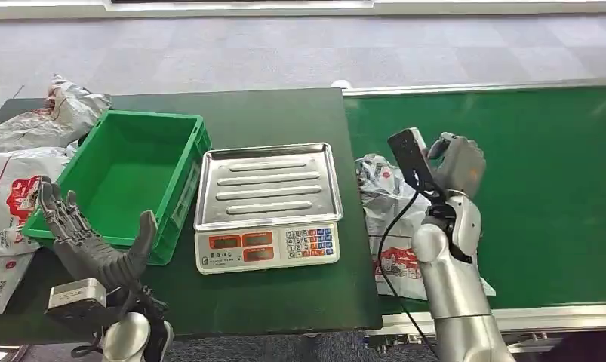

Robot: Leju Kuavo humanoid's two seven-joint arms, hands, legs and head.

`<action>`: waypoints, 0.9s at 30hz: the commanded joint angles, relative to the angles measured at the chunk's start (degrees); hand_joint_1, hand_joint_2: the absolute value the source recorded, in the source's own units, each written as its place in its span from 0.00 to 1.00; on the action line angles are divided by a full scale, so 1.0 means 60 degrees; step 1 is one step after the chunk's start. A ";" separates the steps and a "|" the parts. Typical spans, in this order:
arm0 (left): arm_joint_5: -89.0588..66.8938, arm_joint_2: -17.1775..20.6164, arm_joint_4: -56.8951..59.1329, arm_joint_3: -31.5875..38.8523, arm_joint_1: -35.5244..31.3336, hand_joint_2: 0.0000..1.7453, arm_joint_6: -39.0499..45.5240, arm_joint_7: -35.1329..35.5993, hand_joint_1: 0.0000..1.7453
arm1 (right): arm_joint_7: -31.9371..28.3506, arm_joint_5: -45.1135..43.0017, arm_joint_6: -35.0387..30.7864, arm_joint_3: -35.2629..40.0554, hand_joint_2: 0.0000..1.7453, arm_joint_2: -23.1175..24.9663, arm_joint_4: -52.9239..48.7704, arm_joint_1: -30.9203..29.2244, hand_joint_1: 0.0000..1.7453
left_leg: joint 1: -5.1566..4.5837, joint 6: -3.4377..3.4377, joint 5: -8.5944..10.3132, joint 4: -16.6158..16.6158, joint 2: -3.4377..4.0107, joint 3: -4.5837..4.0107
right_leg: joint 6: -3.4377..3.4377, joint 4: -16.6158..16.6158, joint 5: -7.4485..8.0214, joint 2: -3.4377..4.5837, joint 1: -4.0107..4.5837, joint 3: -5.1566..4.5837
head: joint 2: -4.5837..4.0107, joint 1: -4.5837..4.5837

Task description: Moved the parcel from conveyor to table for the left to box.

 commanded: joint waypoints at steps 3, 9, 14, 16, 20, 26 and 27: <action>-0.0140 -0.0017 0.0975 -0.0082 -0.0678 1.00 -0.0383 0.0371 0.00 | 0.5366 0.4033 0.0731 -0.1439 0.00 -0.1340 0.6109 -0.1613 0.00 | 0.0018 0.0000 -0.0002 -0.0018 -0.0005 0.0054 | -0.0007 -0.0040 0.0009 0.0025 0.0015 0.0058 | 0.0000 0.0004; 0.0050 0.0193 0.0707 -0.0306 -0.0404 1.00 -0.0196 0.0337 0.00 | 0.3428 0.3734 -0.2456 -0.3467 0.00 -0.1942 0.6903 -0.1684 0.00 | 0.0005 0.0052 0.0022 -0.0004 -0.0074 0.0012 | 0.0027 -0.0037 0.0011 -0.0065 -0.0020 0.0050 | 0.0000 0.0007; 0.0076 0.0260 0.0809 -0.0352 -0.0436 1.00 -0.0189 0.0317 0.00 | 0.3222 0.3826 -0.2456 -0.3865 0.00 -0.1642 0.6432 -0.1586 0.00 | 0.0001 0.0052 -0.0008 -0.0024 0.0011 0.0052 | 0.0014 -0.0051 0.0028 0.0031 -0.0018 0.0066 | 0.0000 0.0004; 0.0077 0.0271 0.0868 -0.0360 -0.0480 1.00 -0.0174 0.0316 0.00 | 0.3247 0.3871 -0.2456 -0.3932 0.00 -0.1638 0.6717 -0.1764 0.00 | 0.0007 0.0047 -0.0009 -0.0041 -0.0001 0.0080 | 0.0000 -0.0067 0.0031 0.0054 -0.0013 0.0083 | 0.0000 0.0004; 0.0081 0.0285 0.0894 -0.0364 -0.0499 1.00 -0.0174 0.0312 0.00 | 0.3298 0.3917 -0.2456 -0.3974 0.00 -0.1656 0.6883 -0.1860 0.00 | -0.0001 0.0057 -0.0008 0.0000 -0.0006 0.0018 | 0.0025 -0.0032 0.0022 0.0022 -0.0008 0.0032 | 0.0000 0.0007; 0.0113 0.0338 0.0966 -0.0397 -0.0530 1.00 -0.0147 0.0280 0.00 | 0.3596 0.4060 -0.2456 -0.3593 0.00 -0.1761 0.7078 -0.1898 0.00 | -0.0005 0.0058 -0.0004 0.0003 -0.0008 0.0014 | 0.0028 -0.0025 0.0019 0.0018 -0.0016 0.0027 | 0.0000 0.0007; 0.0113 0.0338 0.0966 -0.0397 -0.0530 1.00 -0.0147 0.0280 0.00 | 0.3596 0.4060 -0.2456 -0.3593 0.00 -0.1761 0.7078 -0.1898 0.00 | -0.0004 0.0058 -0.0004 -0.0005 -0.0009 0.0024 | 0.0024 -0.0032 0.0020 0.0026 -0.0016 0.0036 | 0.0000 0.0007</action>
